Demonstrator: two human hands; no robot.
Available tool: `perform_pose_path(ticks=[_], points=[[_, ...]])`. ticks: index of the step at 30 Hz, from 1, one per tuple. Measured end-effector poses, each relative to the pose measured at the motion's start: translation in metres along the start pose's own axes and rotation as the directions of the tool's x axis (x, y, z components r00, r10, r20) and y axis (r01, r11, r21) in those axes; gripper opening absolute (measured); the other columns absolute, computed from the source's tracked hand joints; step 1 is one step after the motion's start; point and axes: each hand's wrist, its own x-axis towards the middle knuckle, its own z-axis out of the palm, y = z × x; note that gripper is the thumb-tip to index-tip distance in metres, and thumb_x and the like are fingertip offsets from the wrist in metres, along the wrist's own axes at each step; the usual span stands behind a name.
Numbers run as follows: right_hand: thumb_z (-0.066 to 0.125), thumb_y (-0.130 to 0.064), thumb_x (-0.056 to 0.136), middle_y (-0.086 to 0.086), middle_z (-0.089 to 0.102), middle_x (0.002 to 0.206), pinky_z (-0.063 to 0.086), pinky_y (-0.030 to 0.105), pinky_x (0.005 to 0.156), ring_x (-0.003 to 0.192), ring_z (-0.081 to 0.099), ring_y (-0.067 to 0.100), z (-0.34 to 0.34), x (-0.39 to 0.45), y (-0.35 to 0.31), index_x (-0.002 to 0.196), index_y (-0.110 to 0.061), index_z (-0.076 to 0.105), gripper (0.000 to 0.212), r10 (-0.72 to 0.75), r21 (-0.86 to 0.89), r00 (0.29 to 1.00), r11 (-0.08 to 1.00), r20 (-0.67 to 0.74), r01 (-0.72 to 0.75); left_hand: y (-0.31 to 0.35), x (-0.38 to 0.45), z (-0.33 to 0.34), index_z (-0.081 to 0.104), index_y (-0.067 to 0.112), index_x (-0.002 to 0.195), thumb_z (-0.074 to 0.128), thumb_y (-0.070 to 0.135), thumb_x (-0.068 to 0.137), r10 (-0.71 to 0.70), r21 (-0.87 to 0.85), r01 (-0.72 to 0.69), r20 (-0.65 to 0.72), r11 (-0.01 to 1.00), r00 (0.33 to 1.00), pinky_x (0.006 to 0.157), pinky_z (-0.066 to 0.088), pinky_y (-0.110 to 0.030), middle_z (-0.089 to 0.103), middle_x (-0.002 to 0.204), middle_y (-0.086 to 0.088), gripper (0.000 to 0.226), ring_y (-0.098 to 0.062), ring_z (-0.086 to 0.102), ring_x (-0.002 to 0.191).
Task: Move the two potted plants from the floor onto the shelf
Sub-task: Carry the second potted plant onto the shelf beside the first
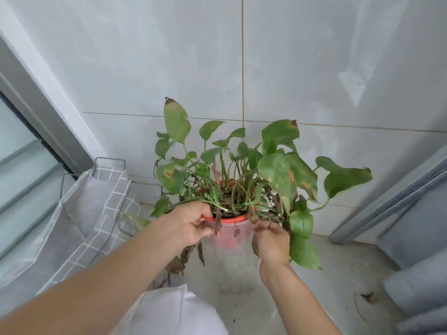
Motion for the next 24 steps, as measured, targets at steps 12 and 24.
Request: perform_pose_path(ticks=[12, 24], points=[[0.035, -0.053, 0.097, 0.018, 0.075, 0.07, 0.057, 0.059, 0.072, 0.074, 0.075, 0.036, 0.01, -0.033, -0.076, 0.086, -0.011, 0.071, 0.056, 0.279, 0.366, 0.833, 0.799, 0.477, -0.477, 0.055, -0.105, -0.006, 0.043, 0.003, 0.072, 0.044, -0.01, 0.089, 0.132, -0.001, -0.133, 0.078, 0.991, 0.988, 0.101, 0.046, -0.037, 0.054, 0.079, -0.029, 0.021, -0.044, 0.054, 0.071], [0.076, -0.045, 0.043, 0.012, 0.075, 0.083, 0.055, 0.039, 0.049, 0.076, 0.066, 0.032, 0.021, -0.022, -0.114, 0.075, -0.018, 0.074, 0.042, 0.275, 0.309, 0.801, 0.818, 0.532, -0.486, 0.066, -0.114, 0.003, 0.06, 0.004, 0.093, 0.05, 0.017, 0.087, 0.321, 0.15, -0.328, 0.07, 0.933, 0.944, 0.1, 0.04, -0.056, 0.057, 0.093, -0.017, 0.017, -0.029, 0.051, 0.08]])
